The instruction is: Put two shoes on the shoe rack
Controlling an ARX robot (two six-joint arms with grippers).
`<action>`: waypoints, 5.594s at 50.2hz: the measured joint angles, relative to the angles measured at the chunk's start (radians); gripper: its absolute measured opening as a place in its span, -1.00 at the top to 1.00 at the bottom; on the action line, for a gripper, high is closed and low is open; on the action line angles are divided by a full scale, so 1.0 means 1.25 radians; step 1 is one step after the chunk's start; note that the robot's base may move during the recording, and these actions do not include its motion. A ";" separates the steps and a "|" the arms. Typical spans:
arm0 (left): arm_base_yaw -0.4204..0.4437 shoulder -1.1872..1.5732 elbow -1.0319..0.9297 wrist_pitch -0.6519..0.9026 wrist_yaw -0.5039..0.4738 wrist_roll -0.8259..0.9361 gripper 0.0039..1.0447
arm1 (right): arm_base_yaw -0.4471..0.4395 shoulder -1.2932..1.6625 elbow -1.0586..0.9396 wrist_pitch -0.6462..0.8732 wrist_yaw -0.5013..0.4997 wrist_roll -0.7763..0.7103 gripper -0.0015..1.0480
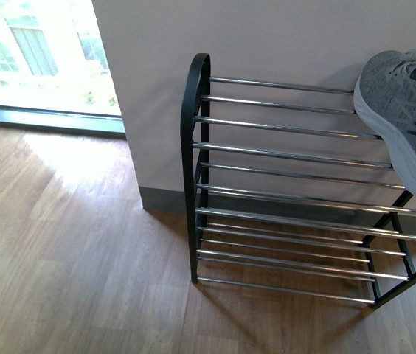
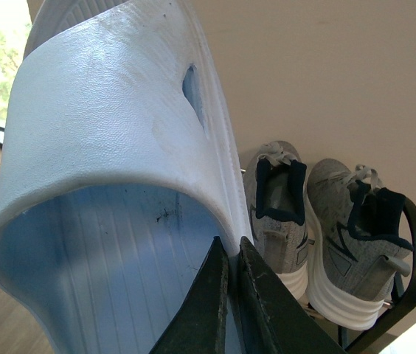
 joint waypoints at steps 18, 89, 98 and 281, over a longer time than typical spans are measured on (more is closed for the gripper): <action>0.000 0.000 0.000 0.000 0.000 0.000 0.97 | 0.000 0.000 0.000 0.000 0.000 0.000 0.97; 0.000 0.000 0.000 0.000 0.000 0.000 0.97 | 0.111 0.938 0.583 0.031 0.167 0.297 0.97; 0.000 0.000 0.000 0.000 0.000 0.000 0.97 | 0.091 1.116 0.702 0.004 0.199 0.363 0.97; 0.000 0.000 0.000 0.000 0.000 0.000 0.97 | -0.312 0.480 0.052 0.487 -0.307 0.067 0.24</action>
